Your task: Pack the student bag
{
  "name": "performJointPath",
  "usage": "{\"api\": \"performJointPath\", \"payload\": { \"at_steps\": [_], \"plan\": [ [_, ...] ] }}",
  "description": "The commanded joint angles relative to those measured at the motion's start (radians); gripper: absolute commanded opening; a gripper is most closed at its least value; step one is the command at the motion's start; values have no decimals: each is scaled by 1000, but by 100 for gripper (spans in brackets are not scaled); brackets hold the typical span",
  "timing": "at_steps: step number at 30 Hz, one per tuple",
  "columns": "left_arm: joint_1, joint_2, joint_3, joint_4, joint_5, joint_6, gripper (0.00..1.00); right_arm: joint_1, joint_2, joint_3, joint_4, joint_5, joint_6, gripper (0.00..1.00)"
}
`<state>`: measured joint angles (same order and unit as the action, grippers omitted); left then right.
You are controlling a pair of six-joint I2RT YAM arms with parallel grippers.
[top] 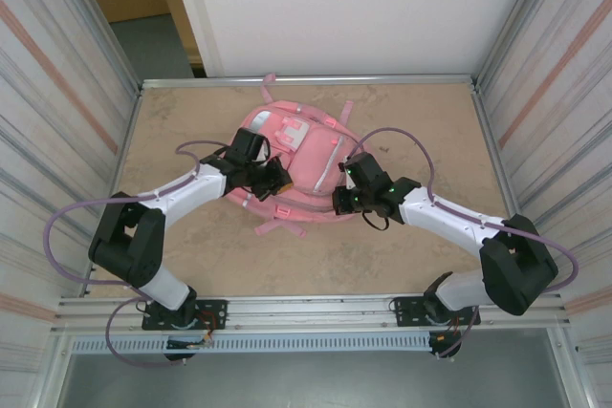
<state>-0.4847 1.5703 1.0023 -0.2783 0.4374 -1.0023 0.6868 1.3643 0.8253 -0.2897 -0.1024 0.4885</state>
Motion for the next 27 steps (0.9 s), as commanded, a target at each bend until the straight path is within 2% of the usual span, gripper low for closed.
{"api": "performJointPath", "payload": {
  "at_steps": [1,4,9,11,13,14,15,16,20,23,27],
  "plan": [
    [74,-1,49,-74,-60,125,0,-20,-18,11,-60,-80,-189,0],
    [102,70,130,-147,-33,205,0,-2,-14,-6,15,-180,-220,0],
    [121,203,283,-211,-23,316,0,95,42,39,58,-167,-258,0],
    [142,257,360,-271,-60,347,0,136,81,69,76,-215,-287,0],
    [160,289,406,-298,-86,347,0,171,119,92,99,-199,-284,0],
    [164,294,416,-289,-85,347,14,182,140,106,107,-186,-273,0],
    [167,287,415,-275,-78,342,32,188,157,117,110,-184,-263,0],
    [169,261,402,-249,-74,341,40,190,176,131,116,-192,-251,0],
    [169,59,222,-149,-112,266,50,192,217,165,126,-239,-225,0],
    [166,-73,71,-125,-105,186,53,193,220,164,137,-234,-213,0],
    [118,-147,-44,-102,-53,129,55,192,216,169,143,-229,-207,0]
  ]
}}
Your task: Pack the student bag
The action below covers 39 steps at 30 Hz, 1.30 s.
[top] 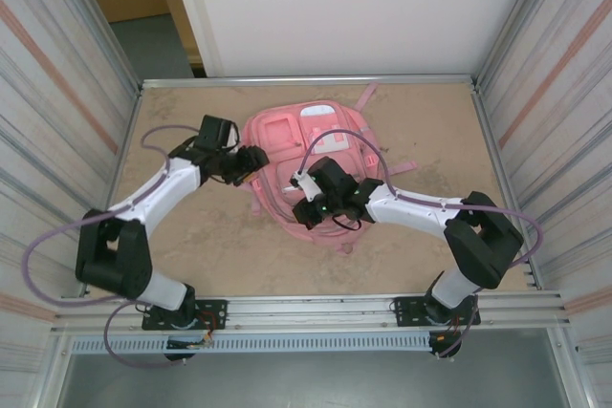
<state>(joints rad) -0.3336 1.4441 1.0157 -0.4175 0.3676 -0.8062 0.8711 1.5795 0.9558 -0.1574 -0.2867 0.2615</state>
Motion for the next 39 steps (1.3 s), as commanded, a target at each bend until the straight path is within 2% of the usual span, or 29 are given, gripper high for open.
{"api": "performJointPath", "payload": {
  "at_steps": [1,6,10,13,16,18,19,20,22,25,27,30,33,37,39],
  "plan": [
    [-60,-27,-71,52,21,-80,56,10,-1,36,18,-49,23,0],
    [-170,4,-117,162,-17,-179,56,10,-35,-15,111,-36,56,0],
    [-201,53,-134,235,-38,-209,50,10,-34,-25,126,-35,68,0],
    [-232,84,-125,267,-53,-216,38,10,-32,-26,128,-35,86,0],
    [-230,97,-103,256,-47,-193,17,10,-41,-50,144,-15,97,0],
    [-226,77,-97,219,-79,-163,4,-1,-48,-47,95,33,96,0],
    [-222,63,-95,205,-92,-145,0,-13,-55,-53,79,42,96,0],
    [-217,49,-93,190,-97,-119,0,-30,-66,-65,68,46,96,0],
    [-201,34,-81,152,-85,-59,0,-71,-90,-93,49,52,90,0],
    [-162,74,-36,91,44,65,0,-134,-116,-106,-25,65,49,0],
    [-126,114,-7,43,113,103,0,-146,-143,-145,-28,178,43,0],
    [-86,127,7,4,119,147,0,-153,-169,-202,-4,312,44,0],
    [-29,136,54,-76,78,226,0,-187,-179,-217,-31,378,76,0],
    [93,217,163,-166,162,315,0,-218,-202,-225,-30,369,83,0],
    [147,264,223,-172,176,309,0,-172,-201,-207,-20,378,49,0]
  ]
}}
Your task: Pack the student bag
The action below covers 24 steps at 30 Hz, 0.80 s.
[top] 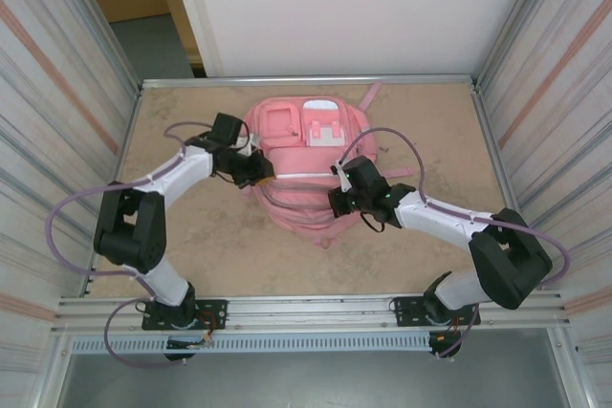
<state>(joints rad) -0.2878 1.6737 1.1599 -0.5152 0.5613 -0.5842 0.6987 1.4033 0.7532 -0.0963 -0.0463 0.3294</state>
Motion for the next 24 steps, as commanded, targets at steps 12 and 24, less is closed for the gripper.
{"api": "performJointPath", "payload": {
  "at_steps": [12,24],
  "plan": [
    [190,-7,131,-139,-156,-67,41,202,151,199,13,59,-11,0],
    [-70,-375,-205,-12,-257,-364,64,276,162,247,68,-65,28,0]
  ]
}}
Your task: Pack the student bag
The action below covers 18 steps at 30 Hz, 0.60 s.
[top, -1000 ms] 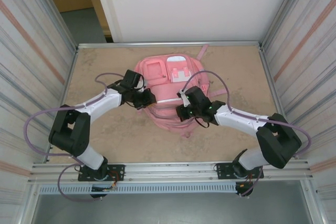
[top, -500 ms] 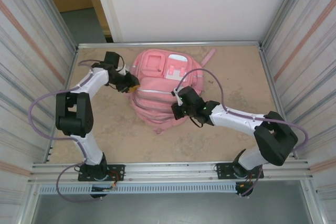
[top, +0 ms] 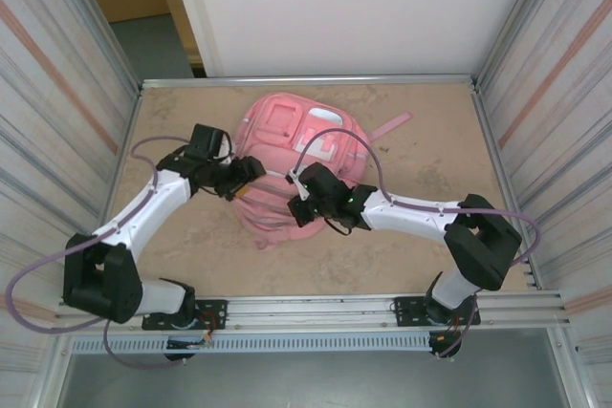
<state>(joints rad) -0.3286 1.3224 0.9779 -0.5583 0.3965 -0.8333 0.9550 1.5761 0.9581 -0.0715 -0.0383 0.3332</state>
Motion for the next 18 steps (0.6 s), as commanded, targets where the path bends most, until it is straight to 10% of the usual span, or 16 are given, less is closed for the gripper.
{"api": "performJointPath", "payload": {
  "at_steps": [1,9,18],
  "plan": [
    [-53,-22,-28,35,-125,-141,65,26,-14,37,55,-84,35,0],
    [-115,6,-144,204,-215,-315,58,70,-20,31,80,-117,61,0],
    [-83,-33,-98,129,-291,-145,7,-10,-17,42,-118,0,-75,0]
  ]
}}
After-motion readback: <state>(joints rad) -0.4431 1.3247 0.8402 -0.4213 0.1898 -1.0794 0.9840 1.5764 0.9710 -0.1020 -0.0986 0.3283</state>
